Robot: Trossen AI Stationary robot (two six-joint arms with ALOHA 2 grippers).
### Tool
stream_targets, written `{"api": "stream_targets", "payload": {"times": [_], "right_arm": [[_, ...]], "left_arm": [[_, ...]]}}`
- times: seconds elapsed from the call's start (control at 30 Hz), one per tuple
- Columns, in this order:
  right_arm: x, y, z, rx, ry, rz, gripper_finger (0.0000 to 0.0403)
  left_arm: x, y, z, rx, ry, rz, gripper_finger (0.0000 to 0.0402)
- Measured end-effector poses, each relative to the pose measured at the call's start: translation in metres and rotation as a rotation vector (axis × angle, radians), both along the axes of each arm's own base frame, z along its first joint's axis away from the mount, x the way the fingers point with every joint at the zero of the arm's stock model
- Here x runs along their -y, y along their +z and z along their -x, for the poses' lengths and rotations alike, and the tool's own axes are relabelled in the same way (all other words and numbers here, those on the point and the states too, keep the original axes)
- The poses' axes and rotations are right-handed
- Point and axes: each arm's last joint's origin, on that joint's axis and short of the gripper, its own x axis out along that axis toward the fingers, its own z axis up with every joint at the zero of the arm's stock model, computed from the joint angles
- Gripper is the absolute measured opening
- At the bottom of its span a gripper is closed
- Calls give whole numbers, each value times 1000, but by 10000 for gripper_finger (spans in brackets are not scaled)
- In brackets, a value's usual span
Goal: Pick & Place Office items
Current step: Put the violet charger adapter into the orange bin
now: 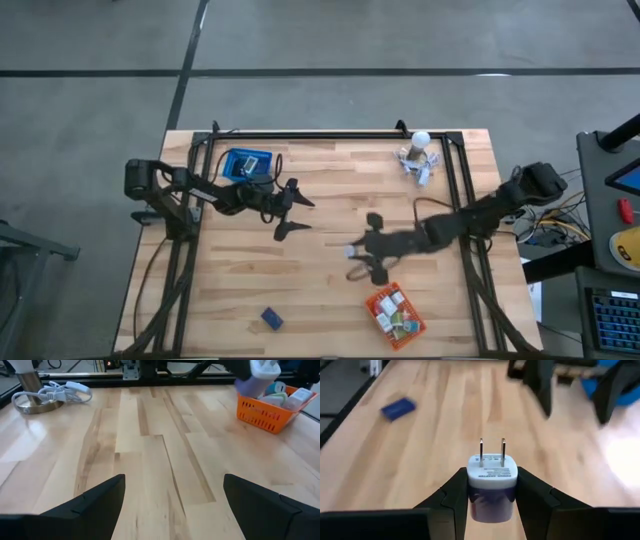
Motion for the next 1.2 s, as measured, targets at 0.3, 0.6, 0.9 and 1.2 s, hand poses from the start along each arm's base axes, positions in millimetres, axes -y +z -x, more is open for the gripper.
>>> {"api": "stream_targets", "payload": {"times": [0.3,0.6,0.9,1.2], "right_arm": [[-63,20,40,-246,-50,-132,121],[-101,35,62,-497,-108,-216,121],[-123,13,64,-686,-96,-299,121],[-135,15,65,-729,-71,-355,121]], "left_arm": [[0,0,1,-2,15,-26,337],[0,2,2,3,18,-31,337],[0,1,3,-2,20,-30,337],[0,1,3,-2,22,-29,337]]}}
